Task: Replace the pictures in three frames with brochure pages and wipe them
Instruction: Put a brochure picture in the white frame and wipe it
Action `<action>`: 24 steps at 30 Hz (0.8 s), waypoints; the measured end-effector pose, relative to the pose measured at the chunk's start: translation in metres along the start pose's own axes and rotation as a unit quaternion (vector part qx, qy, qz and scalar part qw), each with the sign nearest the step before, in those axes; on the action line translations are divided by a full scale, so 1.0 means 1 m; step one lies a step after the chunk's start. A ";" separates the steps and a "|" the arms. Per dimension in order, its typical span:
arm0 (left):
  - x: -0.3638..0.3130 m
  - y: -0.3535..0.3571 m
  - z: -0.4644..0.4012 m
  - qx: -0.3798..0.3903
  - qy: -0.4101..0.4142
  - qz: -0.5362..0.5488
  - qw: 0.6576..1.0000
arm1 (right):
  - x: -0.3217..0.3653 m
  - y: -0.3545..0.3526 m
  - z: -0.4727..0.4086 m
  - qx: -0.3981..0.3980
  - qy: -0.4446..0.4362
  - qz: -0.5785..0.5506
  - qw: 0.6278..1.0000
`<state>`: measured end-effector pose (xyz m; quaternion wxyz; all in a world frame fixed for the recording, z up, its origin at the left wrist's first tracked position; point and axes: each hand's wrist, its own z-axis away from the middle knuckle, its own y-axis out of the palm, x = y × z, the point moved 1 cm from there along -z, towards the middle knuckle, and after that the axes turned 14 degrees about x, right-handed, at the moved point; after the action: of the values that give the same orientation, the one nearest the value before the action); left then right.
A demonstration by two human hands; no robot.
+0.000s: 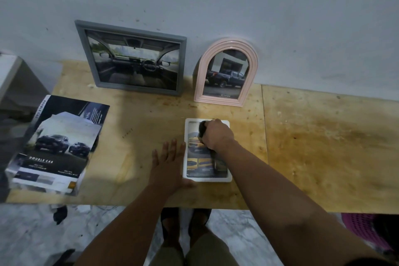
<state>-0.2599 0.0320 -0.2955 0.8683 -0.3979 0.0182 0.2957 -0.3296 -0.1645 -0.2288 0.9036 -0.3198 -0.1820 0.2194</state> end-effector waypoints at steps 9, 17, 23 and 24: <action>0.003 0.001 0.002 -0.002 -0.004 -0.003 1.000 | 0.002 0.063 0.033 0.016 -0.097 0.091 0.991; 0.000 -0.005 0.006 0.002 0.007 0.015 1.000 | -0.038 0.018 0.057 0.109 -0.104 -0.155 0.976; 0.002 -0.002 0.004 -0.002 0.004 0.011 1.000 | -0.061 -0.014 0.023 -0.067 -0.015 -0.073 0.995; 0.002 -0.002 0.003 -0.002 0.004 0.011 1.000 | -0.059 -0.009 0.019 -0.046 -0.007 -0.058 0.997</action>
<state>-0.2581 0.0344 -0.2928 0.8639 -0.4008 0.0250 0.3040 -0.3856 -0.1913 -0.2199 0.8980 -0.3481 -0.2160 0.1603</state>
